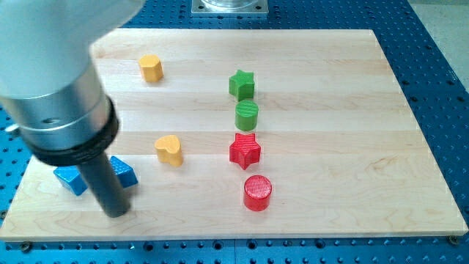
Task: Move the blue cube diagonally to the triangle
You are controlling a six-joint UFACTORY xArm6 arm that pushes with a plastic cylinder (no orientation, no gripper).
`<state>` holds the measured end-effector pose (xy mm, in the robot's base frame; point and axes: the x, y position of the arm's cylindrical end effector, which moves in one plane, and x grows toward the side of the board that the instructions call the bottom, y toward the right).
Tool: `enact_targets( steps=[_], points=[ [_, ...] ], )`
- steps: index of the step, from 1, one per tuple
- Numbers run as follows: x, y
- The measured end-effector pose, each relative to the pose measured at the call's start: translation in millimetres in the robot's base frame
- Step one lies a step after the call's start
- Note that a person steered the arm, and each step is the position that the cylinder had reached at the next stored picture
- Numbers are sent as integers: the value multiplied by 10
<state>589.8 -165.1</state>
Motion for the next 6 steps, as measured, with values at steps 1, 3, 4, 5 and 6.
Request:
enact_targets(
  steps=[1,3,4,5,6],
  points=[
    [-16,-80],
    [-19,-477],
    [-222,-474],
    [-655,-504],
    [-844,-565]
  ],
)
